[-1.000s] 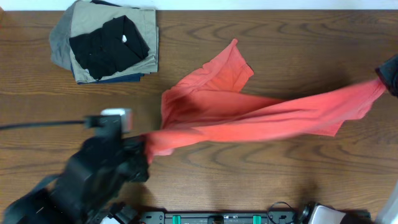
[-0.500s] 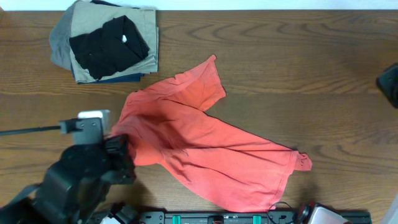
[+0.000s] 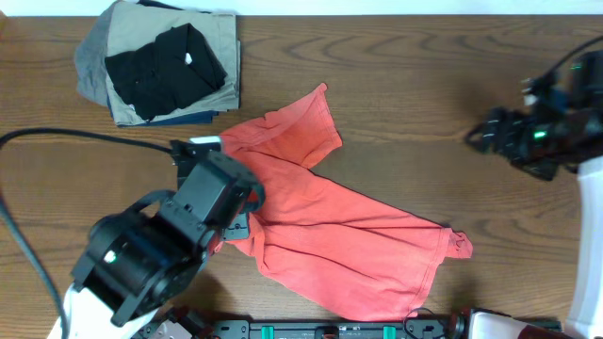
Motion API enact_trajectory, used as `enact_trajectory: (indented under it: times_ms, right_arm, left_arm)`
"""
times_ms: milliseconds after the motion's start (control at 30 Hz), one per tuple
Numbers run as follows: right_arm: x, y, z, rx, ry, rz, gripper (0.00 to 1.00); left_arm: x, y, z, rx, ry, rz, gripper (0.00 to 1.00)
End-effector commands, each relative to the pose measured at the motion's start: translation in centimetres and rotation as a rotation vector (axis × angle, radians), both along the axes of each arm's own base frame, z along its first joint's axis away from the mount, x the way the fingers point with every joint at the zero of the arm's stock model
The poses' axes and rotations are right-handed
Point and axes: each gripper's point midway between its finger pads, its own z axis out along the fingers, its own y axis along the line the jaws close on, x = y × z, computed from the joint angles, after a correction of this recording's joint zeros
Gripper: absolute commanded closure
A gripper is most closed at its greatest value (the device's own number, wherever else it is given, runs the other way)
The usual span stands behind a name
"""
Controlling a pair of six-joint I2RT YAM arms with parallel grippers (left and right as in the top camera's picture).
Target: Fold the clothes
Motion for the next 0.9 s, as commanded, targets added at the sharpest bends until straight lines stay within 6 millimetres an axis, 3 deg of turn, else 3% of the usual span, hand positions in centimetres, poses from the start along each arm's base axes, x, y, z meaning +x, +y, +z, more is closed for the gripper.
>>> enact_trajectory:
  times_ms: [0,200,500,733,867]
  right_arm:
    - [-0.9,1.6,-3.8,-0.042,0.085,0.082,0.01]
    - [-1.4,6.0,-10.9,0.001,0.182,0.200,0.02]
    - [-2.1,12.5,-17.7,-0.038,0.318,0.412,0.03]
    - [-3.0,12.5,-22.2,-0.223,0.433,0.403,0.04]
    - [-3.6,12.9,-23.2,-0.234,0.472,0.402,0.15]
  left_arm:
    - [0.0,0.5,-0.5,0.028,0.022,0.032,0.94]
    - [-0.6,1.0,-0.9,0.046,0.050,0.044,0.94]
    - [-0.9,1.3,-1.0,0.055,0.063,0.044,0.94]
    - [-1.2,1.5,-1.1,0.066,0.074,0.043,0.94]
    - [-1.2,1.5,-1.1,0.066,0.074,0.043,0.94]
